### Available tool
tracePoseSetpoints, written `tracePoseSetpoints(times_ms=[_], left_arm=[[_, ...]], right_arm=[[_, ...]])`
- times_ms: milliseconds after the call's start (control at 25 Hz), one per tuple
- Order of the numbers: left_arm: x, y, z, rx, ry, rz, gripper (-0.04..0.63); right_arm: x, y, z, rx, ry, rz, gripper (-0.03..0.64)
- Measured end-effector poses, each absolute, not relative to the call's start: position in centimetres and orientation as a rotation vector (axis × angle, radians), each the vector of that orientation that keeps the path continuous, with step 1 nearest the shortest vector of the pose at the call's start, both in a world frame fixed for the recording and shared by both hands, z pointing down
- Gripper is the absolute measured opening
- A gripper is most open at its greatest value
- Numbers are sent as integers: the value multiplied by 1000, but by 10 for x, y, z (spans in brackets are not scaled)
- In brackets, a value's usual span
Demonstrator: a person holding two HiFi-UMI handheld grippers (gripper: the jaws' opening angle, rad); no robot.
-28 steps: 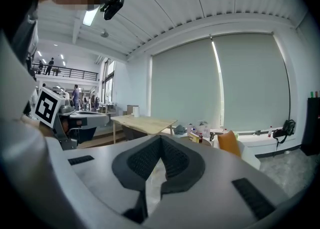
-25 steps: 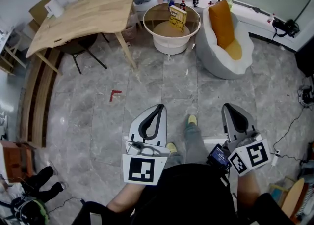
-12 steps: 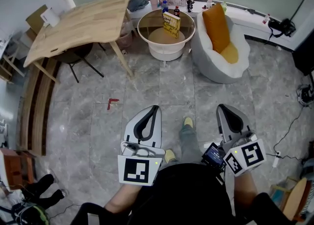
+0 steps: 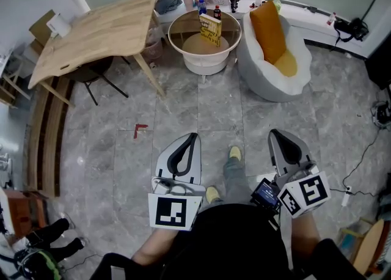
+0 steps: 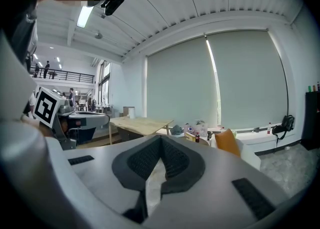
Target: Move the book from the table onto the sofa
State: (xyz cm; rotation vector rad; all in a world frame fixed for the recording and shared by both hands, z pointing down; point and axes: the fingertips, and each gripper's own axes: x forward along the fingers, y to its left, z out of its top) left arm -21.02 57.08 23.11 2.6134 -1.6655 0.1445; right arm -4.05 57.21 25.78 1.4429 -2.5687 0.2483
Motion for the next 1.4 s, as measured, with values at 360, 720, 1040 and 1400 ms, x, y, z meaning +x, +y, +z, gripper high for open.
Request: tracePoseSetpoints(times_ms=[360, 720, 1040, 1400], left_arm=[[-203, 534, 236, 2590, -1666, 175, 11], [-190, 481, 245, 2552, -1690, 228, 11], [-172, 409, 250, 2500, -1724, 280, 9], [-151, 343, 247, 2503, -1756, 370, 11]], right_arm=[[-31, 529, 264, 1442, -2560, 296, 9], [-10, 468, 270, 1422, -2548, 283, 9], [21, 391, 274, 1418, -2544, 273, 9], [57, 328, 276, 1433, -2563, 309, 9]])
